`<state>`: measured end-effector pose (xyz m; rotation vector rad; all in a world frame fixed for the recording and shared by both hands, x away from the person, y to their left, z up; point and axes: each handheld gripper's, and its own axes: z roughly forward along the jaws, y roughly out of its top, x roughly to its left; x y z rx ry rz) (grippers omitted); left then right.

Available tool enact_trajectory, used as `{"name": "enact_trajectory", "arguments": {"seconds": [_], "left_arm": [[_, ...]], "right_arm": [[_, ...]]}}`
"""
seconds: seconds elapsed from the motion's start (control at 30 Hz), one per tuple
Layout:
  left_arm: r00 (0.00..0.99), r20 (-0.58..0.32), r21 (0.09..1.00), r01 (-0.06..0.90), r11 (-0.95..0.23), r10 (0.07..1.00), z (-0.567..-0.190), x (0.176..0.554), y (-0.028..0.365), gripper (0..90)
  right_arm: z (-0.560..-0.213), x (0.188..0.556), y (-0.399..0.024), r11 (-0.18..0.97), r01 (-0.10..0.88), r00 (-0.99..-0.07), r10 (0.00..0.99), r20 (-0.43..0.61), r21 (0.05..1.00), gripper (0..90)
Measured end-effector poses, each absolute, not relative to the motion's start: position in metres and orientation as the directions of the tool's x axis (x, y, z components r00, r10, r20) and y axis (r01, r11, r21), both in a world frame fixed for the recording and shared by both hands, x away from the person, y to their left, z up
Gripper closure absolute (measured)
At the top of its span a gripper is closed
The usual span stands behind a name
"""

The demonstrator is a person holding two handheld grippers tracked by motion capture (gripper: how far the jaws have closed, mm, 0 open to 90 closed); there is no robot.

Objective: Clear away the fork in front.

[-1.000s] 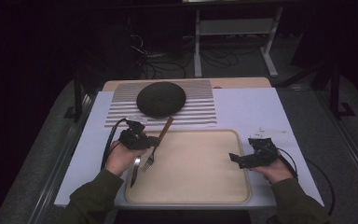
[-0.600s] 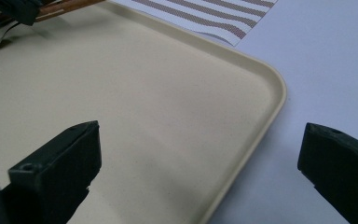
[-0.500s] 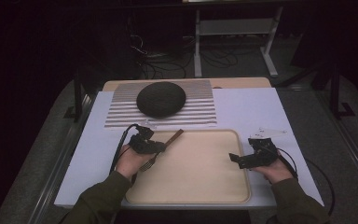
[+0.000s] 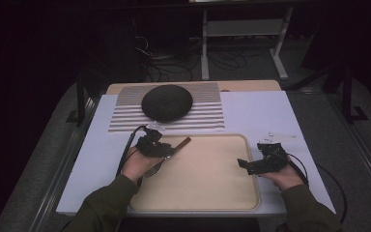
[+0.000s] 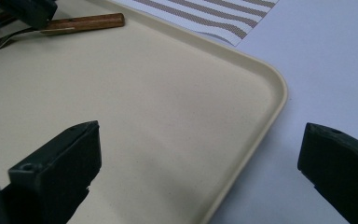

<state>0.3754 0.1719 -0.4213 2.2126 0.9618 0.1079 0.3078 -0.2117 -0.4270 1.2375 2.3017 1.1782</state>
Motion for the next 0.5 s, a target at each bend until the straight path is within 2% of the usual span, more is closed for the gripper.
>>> {"name": "enact_trajectory", "arguments": {"seconds": [0.1,0.23,0.5], "left_arm": [[0.749,-0.193,0.659,0.577,-0.482,0.634,-0.416,0.384,0.165,73.4],[0.774,-0.214,0.661,0.564,-0.496,0.596,-0.415,0.397,0.153,88.7],[0.803,-0.212,0.632,0.547,-0.549,0.556,-0.421,0.416,0.125,90.0]], "right_arm": [[-0.427,0.308,-0.212,0.303,0.569,-0.596,0.792,0.13,0.765,0.0],[-0.427,0.308,-0.212,0.304,0.569,-0.597,0.792,0.129,0.764,0.0],[-0.427,0.308,-0.212,0.303,0.57,-0.597,0.792,0.13,0.764,0.0]]}}
